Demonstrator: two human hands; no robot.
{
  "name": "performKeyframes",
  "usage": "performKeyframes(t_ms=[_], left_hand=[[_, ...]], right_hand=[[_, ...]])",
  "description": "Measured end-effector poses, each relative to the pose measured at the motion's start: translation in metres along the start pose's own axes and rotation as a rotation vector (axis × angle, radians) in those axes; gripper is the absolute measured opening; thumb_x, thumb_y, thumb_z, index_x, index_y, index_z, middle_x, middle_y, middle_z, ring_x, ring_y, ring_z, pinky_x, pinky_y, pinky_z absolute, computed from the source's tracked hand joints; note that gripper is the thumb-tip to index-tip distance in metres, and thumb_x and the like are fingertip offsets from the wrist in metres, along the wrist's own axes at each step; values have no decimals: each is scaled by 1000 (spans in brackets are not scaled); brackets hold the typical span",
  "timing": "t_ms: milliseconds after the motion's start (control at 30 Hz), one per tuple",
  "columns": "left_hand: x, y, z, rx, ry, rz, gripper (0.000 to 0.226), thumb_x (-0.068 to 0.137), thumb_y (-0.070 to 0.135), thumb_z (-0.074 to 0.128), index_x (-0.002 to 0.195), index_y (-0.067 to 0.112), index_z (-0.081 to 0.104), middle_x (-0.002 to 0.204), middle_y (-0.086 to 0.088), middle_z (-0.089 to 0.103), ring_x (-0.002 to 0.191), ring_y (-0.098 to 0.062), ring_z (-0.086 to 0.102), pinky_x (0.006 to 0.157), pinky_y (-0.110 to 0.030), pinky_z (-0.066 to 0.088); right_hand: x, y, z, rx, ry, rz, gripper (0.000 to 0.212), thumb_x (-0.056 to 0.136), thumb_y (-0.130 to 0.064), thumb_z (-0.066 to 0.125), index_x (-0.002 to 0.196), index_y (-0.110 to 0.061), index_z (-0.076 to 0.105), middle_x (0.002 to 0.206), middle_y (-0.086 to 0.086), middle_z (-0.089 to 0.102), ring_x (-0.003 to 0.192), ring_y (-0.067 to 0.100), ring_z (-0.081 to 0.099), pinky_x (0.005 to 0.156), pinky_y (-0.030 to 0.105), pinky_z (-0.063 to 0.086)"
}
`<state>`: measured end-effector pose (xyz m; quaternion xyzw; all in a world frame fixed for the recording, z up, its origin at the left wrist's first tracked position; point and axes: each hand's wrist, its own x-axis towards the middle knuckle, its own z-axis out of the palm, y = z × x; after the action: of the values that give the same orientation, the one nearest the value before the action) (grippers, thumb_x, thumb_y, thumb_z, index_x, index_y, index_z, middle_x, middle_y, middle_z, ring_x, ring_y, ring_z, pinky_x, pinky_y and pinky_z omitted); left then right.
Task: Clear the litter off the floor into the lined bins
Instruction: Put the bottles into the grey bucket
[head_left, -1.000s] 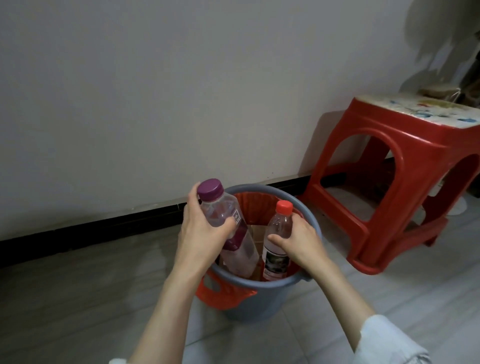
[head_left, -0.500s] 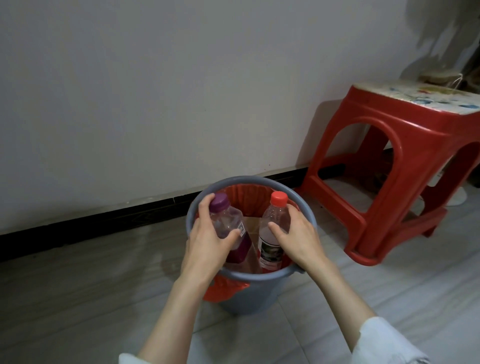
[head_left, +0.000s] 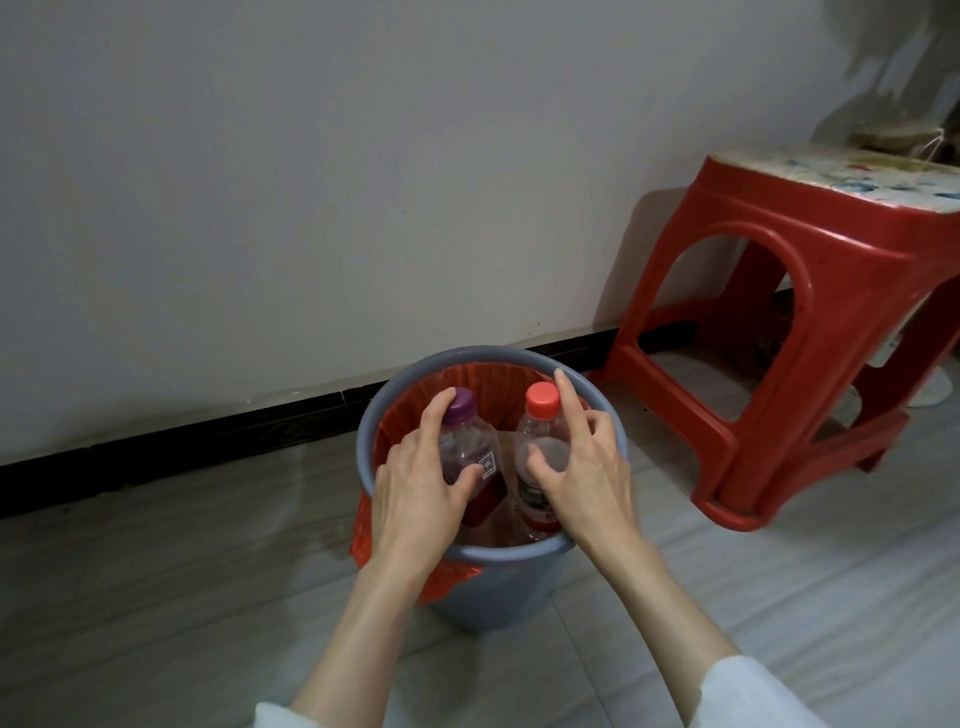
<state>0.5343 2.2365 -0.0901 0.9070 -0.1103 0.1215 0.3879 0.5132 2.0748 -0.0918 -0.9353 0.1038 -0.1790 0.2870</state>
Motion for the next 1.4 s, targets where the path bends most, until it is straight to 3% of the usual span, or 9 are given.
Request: performKeyframes(t_ms=[233, 433, 567, 700, 767, 1000, 1167, 1300, 1400], left_hand=[[11, 1, 14, 211, -67, -31, 79, 80, 32, 70, 140, 43, 19, 117, 4, 58, 112, -22, 53, 92, -41, 40], [22, -15, 9, 397, -30, 6, 80, 80, 32, 69, 146, 23, 23, 147, 1, 31, 135, -22, 27, 107, -38, 30], [38, -15, 13, 436, -160, 67, 76, 85, 32, 63, 146, 21, 19, 151, 2, 26, 136, -20, 29, 105, -38, 33], [52, -12, 25, 499, -217, 89, 72, 85, 27, 62, 143, 19, 20, 149, 1, 28, 131, -23, 34, 100, -38, 36], [57, -13, 30, 535, -228, 98, 71, 85, 27, 63, 142, 19, 22, 146, 1, 31, 129, -24, 34, 98, -38, 37], [69, -30, 37, 602, -344, 66, 75, 88, 33, 59, 147, 18, 14, 151, 3, 22, 131, -28, 24, 102, -40, 30], [71, -39, 44, 656, -413, 10, 77, 93, 26, 52, 149, 19, 0, 156, 3, 8, 137, -31, 15, 108, -44, 24], [67, -38, 49, 652, -474, -13, 75, 97, 26, 44, 148, 19, -11, 158, 4, -11, 141, -31, 6, 111, -45, 20], [65, -36, 47, 651, -450, 29, 72, 97, 23, 43, 149, 19, -6, 158, 4, -7, 142, -29, 8, 111, -44, 23]], right_hand=[[5, 2, 11, -327, -151, -5, 63, 96, -37, 41, 145, -44, 1, 127, 6, 45, 99, 26, 58, 78, 39, 49], [14, 1, 18, -402, -239, -16, 70, 98, -30, 40, 147, -36, -8, 128, 13, 45, 116, 31, 45, 85, 38, 43], [35, -1, 21, -356, -312, -48, 73, 94, -19, 48, 149, -30, 2, 136, 10, 34, 120, 30, 40, 83, 38, 45], [42, -2, 29, -385, -204, -262, 66, 87, -7, 53, 145, -19, 24, 134, 6, 35, 114, 25, 45, 74, 34, 49], [44, 0, 32, -361, -198, -269, 65, 85, -6, 54, 143, -21, 27, 135, 5, 37, 112, 24, 49, 74, 34, 51], [51, 7, 40, -421, -414, -90, 86, 91, -15, 51, 146, -39, -11, 119, 13, 42, 94, 31, 59, 66, 38, 43], [56, 9, 47, -433, -617, 47, 92, 89, -5, 48, 145, -41, -15, 137, 12, 31, 114, 36, 51, 86, 45, 46], [56, 9, 49, -446, -651, 39, 91, 89, -6, 49, 146, -37, -16, 142, 13, 27, 125, 35, 39, 93, 45, 43], [56, 8, 49, -408, -662, 41, 88, 89, -4, 47, 147, -34, -12, 145, 14, 25, 130, 34, 32, 99, 45, 39]])
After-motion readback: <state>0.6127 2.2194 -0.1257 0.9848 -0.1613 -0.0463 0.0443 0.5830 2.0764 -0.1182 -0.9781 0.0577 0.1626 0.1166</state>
